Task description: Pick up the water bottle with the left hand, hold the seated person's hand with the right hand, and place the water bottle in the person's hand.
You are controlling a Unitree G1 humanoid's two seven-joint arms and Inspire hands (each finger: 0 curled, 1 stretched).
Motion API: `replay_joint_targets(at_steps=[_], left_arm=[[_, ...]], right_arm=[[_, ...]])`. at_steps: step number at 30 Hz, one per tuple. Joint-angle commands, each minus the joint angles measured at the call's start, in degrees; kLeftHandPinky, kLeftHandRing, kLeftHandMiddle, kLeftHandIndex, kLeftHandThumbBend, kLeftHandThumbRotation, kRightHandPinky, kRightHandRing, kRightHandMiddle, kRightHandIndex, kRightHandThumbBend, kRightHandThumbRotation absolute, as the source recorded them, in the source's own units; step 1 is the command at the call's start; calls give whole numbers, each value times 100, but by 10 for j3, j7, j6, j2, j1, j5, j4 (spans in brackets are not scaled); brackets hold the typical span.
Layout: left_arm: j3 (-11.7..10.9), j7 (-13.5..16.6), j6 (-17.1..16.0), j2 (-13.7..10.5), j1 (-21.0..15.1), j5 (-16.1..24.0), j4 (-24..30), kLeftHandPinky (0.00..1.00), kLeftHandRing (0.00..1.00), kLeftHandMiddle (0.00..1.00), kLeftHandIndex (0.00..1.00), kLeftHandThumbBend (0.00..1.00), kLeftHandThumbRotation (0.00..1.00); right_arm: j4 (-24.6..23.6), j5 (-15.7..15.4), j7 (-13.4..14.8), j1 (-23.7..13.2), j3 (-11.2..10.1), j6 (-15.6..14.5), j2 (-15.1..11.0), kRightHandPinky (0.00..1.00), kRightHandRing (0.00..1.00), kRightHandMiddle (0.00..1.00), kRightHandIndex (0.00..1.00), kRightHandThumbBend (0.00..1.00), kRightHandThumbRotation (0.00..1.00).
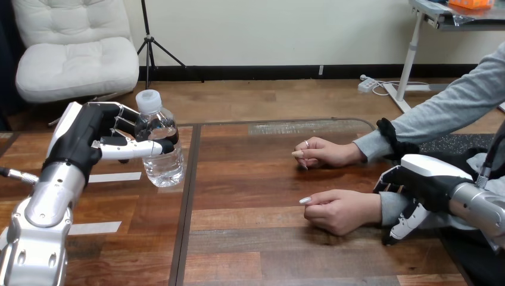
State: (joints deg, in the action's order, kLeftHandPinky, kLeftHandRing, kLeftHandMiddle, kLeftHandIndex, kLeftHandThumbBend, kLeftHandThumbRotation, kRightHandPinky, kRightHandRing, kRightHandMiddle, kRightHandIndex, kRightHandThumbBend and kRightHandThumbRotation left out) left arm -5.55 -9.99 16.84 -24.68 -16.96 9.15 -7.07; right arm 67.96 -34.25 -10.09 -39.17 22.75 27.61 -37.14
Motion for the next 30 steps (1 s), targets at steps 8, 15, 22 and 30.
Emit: replay_joint_targets(at_steps=[8, 15, 22, 30], left_arm=[[-14, 4, -19, -17, -32, -4, 25, 32, 38, 43, 43, 63, 0], [-14, 4, -17, -17, -32, -4, 23, 32, 38, 43, 43, 63, 0], [-13, 4, -15, -17, -30, -3, 28, 32, 38, 43, 43, 63, 0], [-13, 3, -5, -16, -28, -2, 39, 32, 38, 43, 43, 63, 0]], right_arm=[[-3, 15, -1, -10, -6, 7, 25, 52, 54, 59, 61, 93, 0], [-2, 19, 3, -9, -9, 11, 26, 49, 51, 57, 59, 90, 0], [-5, 17, 15, -5, -9, 18, 24, 46, 48, 54, 56, 88, 0], [-7, 15, 28, -3, -9, 29, 22, 43, 45, 51, 53, 85, 0]])
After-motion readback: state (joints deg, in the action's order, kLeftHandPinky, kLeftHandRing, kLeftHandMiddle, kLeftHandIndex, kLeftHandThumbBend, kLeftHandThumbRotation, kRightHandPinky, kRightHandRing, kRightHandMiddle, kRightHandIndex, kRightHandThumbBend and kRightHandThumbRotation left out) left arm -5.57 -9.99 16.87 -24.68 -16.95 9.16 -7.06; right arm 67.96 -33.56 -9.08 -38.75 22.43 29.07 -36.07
